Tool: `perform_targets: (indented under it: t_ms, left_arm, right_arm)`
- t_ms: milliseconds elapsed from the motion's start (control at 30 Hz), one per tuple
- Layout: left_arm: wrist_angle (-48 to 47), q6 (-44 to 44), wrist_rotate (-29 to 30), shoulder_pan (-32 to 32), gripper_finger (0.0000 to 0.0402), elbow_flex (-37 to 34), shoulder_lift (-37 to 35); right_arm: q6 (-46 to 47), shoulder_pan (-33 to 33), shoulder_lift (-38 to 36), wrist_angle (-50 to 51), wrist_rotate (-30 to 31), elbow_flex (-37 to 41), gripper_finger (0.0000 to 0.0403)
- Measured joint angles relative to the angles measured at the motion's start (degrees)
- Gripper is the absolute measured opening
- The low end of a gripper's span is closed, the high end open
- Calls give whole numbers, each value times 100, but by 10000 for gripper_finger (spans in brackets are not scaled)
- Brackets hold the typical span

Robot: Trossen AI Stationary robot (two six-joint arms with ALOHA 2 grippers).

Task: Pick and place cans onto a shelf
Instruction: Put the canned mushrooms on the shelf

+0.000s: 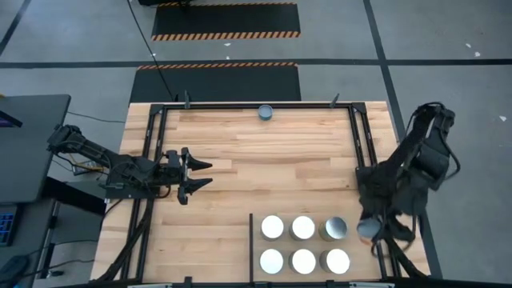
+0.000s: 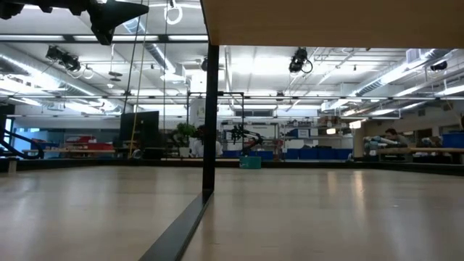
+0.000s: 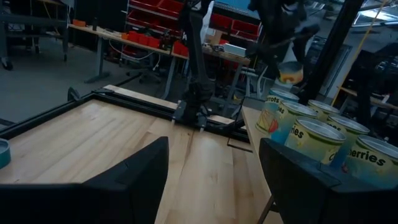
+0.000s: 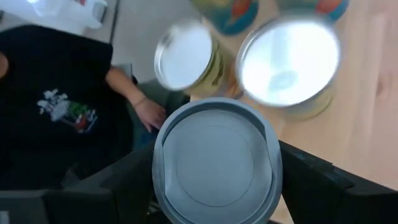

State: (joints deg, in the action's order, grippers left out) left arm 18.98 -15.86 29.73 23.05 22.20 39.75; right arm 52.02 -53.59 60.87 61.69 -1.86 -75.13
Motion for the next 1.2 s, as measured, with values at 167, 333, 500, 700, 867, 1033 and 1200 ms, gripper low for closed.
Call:
perform_targets:
  t_ms: [167, 333, 500, 700, 867, 1033, 1200]
  left_arm:
    - [0, -1, -2, 0, 256, -2, 0]
    - [0, 0, -2, 0, 256, -2, 0]
    - [0, 0, 0, 0, 256, -2, 0]
    - [0, -2, 0, 0, 256, -2, 0]
    - [0, -2, 0, 0, 256, -2, 0]
    - [0, 0, 0, 0, 256, -2, 0]
    - [0, 1, 0, 0, 256, -2, 0]
  right_arm:
    - [556, -667, 452, 0, 358, 0, 295]
    - [876, -1295, 840, -13, 1099, 0, 295]
    - [1223, -1742, 1186, -13, 1800, 0, 295]
    - [1246, -2263, 1549, -36, 2440, 0, 296]
    - [1121, -2327, 1894, -128, 2630, 0, 299]
    - [359, -2332, 2263, -536, 2529, 0, 300]
    - [-383, -2305, 2557, -730, 2501, 0, 301]
